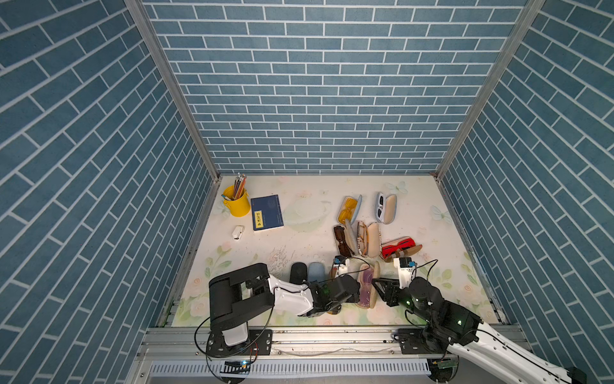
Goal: Close the glasses case
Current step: Close the glasses case at the center of the board.
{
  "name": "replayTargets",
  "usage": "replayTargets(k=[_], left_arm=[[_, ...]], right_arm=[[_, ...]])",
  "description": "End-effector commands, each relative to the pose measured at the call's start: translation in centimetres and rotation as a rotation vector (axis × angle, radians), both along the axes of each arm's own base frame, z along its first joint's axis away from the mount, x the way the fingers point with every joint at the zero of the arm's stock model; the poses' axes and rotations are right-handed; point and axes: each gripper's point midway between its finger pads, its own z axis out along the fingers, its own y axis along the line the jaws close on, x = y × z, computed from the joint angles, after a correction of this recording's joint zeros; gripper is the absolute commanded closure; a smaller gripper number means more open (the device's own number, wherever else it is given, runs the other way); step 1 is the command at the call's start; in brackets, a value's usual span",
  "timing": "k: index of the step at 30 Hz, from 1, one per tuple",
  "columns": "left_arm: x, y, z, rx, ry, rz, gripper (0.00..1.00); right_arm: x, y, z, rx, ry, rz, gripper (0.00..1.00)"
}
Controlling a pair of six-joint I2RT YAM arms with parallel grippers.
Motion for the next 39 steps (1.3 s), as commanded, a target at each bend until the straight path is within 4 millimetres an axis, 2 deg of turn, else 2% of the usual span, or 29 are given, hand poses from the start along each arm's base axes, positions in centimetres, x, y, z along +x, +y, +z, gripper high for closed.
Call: replayTargets(k=[1, 16, 30, 39], left_arm=[[-0.2, 2.4, -4.6, 0.137, 0.029, 0.0, 0.89], [-0.3, 2.1, -5.0, 0.143, 0.031, -0.001, 0.89], [-0.8, 2.0, -6.1, 0.169, 0.049, -0.001, 0.89], [-1.2, 1.9, -7.5, 0.219, 0.06, -0.009, 0.89]], right_arm=[[-0.8, -0.3, -2.7, -0.052, 0.067, 0.018, 0.61], [-0.7, 0.0, -3.7, -0.065, 0.079, 0.022, 0.61], [-0.7, 0.0, -3.8, -0.072, 0.079, 0.023, 0.61], [-0.8, -0.5, -4.7, -0.089, 0.088, 0.012, 0.61]])
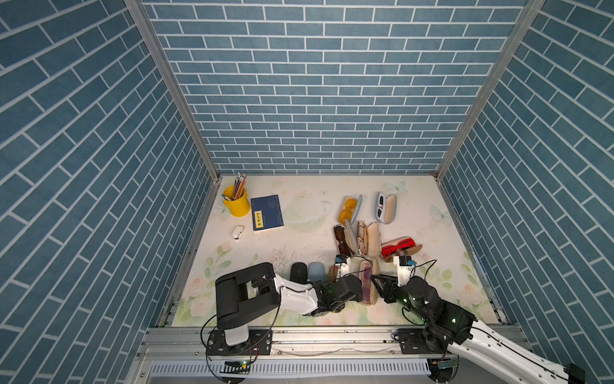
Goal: Close the glasses case
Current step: Close the glasses case at the center of the board.
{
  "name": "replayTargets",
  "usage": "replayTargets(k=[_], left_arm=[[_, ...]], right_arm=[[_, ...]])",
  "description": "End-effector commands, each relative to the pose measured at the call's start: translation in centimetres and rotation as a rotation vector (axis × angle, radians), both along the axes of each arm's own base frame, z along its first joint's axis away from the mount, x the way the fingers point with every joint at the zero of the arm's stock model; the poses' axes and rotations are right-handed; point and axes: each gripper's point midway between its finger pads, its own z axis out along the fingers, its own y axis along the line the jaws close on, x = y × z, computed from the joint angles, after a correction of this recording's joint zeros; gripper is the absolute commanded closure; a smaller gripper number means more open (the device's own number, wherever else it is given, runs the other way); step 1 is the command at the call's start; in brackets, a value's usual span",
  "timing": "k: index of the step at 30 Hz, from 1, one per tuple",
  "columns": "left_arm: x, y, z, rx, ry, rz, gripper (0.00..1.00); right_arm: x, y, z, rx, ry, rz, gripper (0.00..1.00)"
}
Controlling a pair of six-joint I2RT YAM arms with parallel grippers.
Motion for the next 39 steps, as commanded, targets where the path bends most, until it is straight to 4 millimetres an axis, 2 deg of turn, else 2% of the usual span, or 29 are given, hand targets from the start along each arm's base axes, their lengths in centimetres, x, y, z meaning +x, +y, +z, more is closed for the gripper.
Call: replayTargets(k=[1, 13, 26, 32, 39], left_arm=[[-1.8, 3.0, -7.0, 0.205, 0.079, -0.047, 0.89], [-1.9, 3.8, -8.7, 0.261, 0.105, -0.025, 0.89], [-2.7, 4.5, -10.3, 0.312, 0.13, 0.016, 0.9], [-2.8, 5.1, -10.5, 0.319, 0.135, 0.032, 0.92], [-2.7, 5.8, -10.3, 0.328, 0.13, 0.052, 0.93]], right_arm=[[-2.1, -0.6, -4.1, -0.087, 0.119, 0.062, 0.61], [-1.7, -1.5, -3.2, -0.113, 0.11, 0.016, 0.59], [-1.8, -1.5, -4.2, -0.103, 0.125, 0.013, 0.59], [-1.9, -1.6, -4.8, -0.103, 0.135, 0.011, 0.59], [-1.7, -1.3, -3.7, -0.084, 0.113, 0.011, 0.59]])
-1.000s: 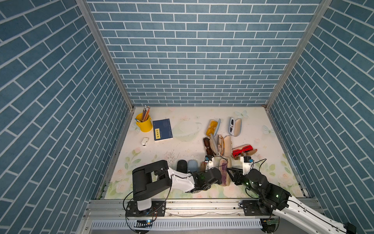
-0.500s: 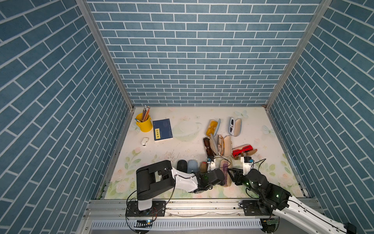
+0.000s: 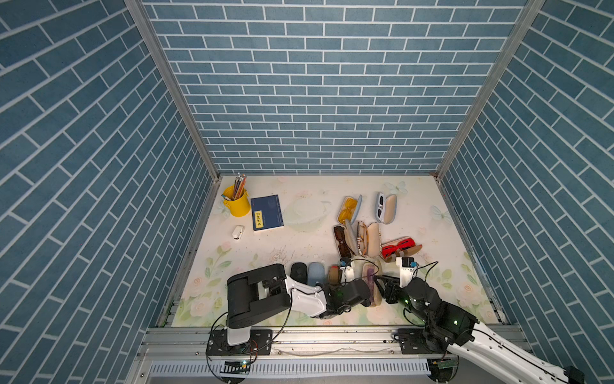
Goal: Close the glasses case
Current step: Close the glasses case at the center of the board.
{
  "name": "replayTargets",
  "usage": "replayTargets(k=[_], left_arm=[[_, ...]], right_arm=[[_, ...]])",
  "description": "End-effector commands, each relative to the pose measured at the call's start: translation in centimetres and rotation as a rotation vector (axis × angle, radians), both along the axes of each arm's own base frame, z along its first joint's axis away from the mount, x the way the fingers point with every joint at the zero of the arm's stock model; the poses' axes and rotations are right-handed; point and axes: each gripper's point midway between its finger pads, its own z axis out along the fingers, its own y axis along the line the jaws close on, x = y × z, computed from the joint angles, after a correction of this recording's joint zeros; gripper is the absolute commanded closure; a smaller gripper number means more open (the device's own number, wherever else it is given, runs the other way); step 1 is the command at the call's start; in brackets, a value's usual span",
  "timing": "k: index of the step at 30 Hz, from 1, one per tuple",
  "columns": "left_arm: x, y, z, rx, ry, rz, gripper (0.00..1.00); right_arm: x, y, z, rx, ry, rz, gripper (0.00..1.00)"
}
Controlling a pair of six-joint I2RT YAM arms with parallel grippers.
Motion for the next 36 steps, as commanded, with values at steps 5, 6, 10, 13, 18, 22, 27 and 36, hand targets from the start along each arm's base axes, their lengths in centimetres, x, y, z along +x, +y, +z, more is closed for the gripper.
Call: replayTargets(k=[5, 6, 10, 13, 18, 22, 27, 36], left_arm=[[-2.1, 7.3, -9.0, 0.306, 0.116, 0.017, 0.94], [-2.1, 7.5, -9.0, 0.308, 0.116, 0.019, 0.94], [-2.2, 7.5, -9.2, 0.307, 0.12, 0.021, 0.94], [-2.2, 7.1, -9.4, 0.312, 0.125, 0.016, 0.95], [-2.1, 6.8, -9.1, 0.308, 0.124, 0.015, 0.95], [-2.1, 7.2, -9.0, 0.322, 0.124, 0.021, 0.95], [-2.1, 8.5, -8.8, 0.333, 0.118, 0.045, 0.95], [-1.9, 10.4, -9.0, 0.404, 0.105, 0.084, 0.95]], right_arm=[[-1.4, -0.5, -1.9, -0.07, 0.085, 0.036, 0.56], [-1.3, -0.6, -1.4, -0.074, 0.078, 0.032, 0.55], [-1.1, -0.6, -0.2, -0.07, 0.056, 0.027, 0.5], [-0.8, -0.8, 0.3, -0.068, 0.049, 0.011, 0.49], [-0.6, -0.8, 1.4, -0.054, 0.032, 0.0, 0.47], [-0.5, -0.8, 1.6, -0.053, 0.03, -0.003, 0.47], [-0.6, -0.7, 2.5, -0.024, 0.011, 0.005, 0.47], [-0.9, -0.6, 2.3, -0.034, 0.03, 0.023, 0.47]])
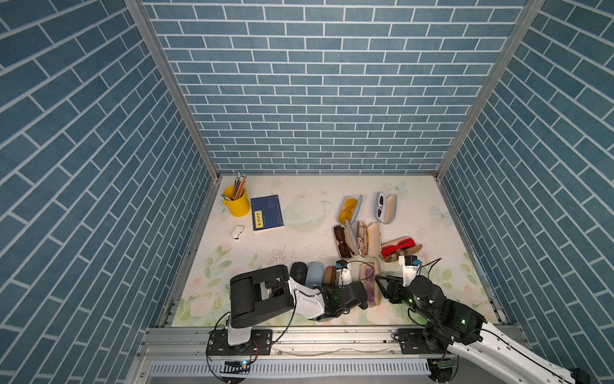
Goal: Close the glasses case
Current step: Close the glasses case at the center of the board.
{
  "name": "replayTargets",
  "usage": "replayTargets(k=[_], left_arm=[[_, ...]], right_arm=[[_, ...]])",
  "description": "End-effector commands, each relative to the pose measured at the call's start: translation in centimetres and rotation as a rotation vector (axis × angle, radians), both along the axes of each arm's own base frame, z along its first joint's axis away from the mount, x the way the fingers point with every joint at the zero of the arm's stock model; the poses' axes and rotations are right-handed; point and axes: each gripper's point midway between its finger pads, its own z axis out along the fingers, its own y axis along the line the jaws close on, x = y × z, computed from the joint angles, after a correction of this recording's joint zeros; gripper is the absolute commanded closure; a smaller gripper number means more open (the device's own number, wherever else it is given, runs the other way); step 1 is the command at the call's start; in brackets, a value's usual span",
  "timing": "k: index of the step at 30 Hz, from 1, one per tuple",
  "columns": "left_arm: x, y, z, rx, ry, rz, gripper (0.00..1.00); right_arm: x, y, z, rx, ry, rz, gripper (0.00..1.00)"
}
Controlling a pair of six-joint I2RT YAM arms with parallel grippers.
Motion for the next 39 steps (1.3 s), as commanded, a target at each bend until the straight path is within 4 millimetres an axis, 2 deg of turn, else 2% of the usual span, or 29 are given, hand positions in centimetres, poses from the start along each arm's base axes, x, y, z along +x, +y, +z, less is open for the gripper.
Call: replayTargets(k=[1, 6, 8, 14, 21, 29, 34, 39], left_arm=[[-1.9, 10.0, -8.5, 0.456, 0.101, 0.027, 0.95], [-2.1, 10.0, -7.9, 0.477, 0.081, 0.033, 0.93], [-2.2, 9.4, -7.6, 0.465, 0.074, 0.026, 0.85], [-2.3, 8.3, -7.1, 0.423, 0.069, 0.01, 0.74], [-2.4, 8.0, -6.2, 0.41, 0.055, 0.003, 0.73], [-2.2, 8.7, -4.5, 0.403, 0.028, 0.018, 0.69], [-1.9, 7.3, -2.9, 0.369, 0.0, -0.003, 0.69], [-1.6, 6.1, -2.5, 0.377, -0.015, -0.025, 0.71]], right_arm=[[-0.4, -0.1, 0.1, -0.011, 0.01, 0.016, 0.47], [-0.7, -0.5, -0.7, -0.003, 0.031, 0.001, 0.48], [-0.7, -0.5, -0.9, 0.002, 0.033, 0.0, 0.48], [-0.9, -0.1, -1.8, -0.013, 0.053, 0.02, 0.49], [-0.7, -0.1, -1.4, -0.018, 0.042, 0.021, 0.49], [-0.7, -0.3, -1.2, -0.022, 0.031, 0.019, 0.48], [-0.7, -0.3, -1.1, -0.02, 0.029, 0.02, 0.48], [-0.8, -0.2, -1.2, -0.019, 0.03, 0.026, 0.48]])
